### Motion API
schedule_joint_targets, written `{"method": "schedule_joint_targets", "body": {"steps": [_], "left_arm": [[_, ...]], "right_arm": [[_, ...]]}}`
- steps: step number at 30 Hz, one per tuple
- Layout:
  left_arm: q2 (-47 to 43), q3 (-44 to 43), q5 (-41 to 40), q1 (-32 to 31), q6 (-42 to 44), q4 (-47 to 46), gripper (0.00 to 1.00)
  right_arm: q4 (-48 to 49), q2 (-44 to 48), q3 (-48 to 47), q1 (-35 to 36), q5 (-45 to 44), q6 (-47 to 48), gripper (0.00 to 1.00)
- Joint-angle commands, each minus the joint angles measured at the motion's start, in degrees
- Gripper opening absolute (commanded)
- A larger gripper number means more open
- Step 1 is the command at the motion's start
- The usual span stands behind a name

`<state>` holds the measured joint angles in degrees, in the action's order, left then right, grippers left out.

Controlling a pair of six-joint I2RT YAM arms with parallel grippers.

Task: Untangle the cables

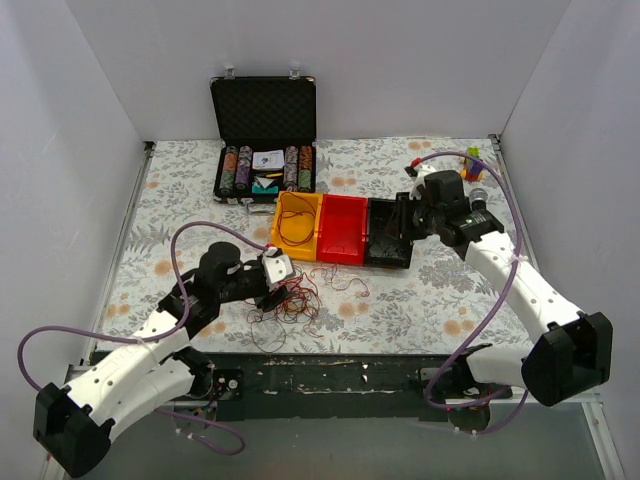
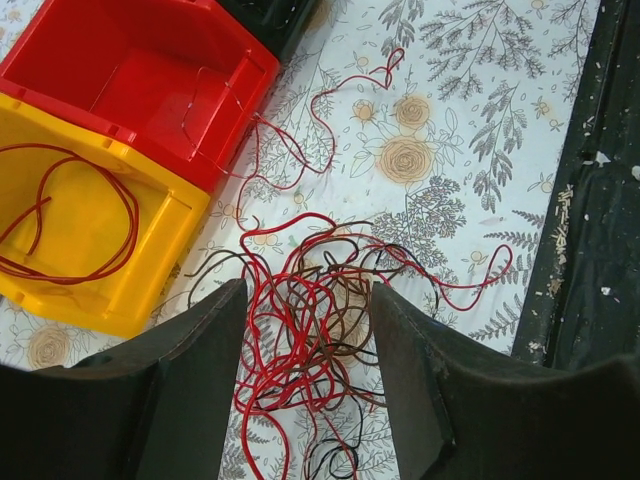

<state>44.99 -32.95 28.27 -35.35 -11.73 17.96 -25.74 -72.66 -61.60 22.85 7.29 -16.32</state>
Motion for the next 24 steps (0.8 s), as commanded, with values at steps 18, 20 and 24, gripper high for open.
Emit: {"method": "schedule_joint_targets", "body": {"steps": [18, 20, 24], "left_arm": [[0.98, 9.75, -5.51, 0.2, 0.39, -13.13, 0.6], [0.45, 10.01, -5.42, 0.28, 0.65, -12.51, 0.6], [-0.87, 10.01, -5.42, 0.2, 1.0, -11.54, 0.59]], "right_arm": [[11.84, -6.16, 7.03, 25.84, -10.54, -6.53, 0.6], [14.12, -8.45, 6.59, 26.36, -10.37, -6.45, 0.6], [15.36, -13.81, 4.13, 26.54, -10.63, -6.97, 0.59]]}}
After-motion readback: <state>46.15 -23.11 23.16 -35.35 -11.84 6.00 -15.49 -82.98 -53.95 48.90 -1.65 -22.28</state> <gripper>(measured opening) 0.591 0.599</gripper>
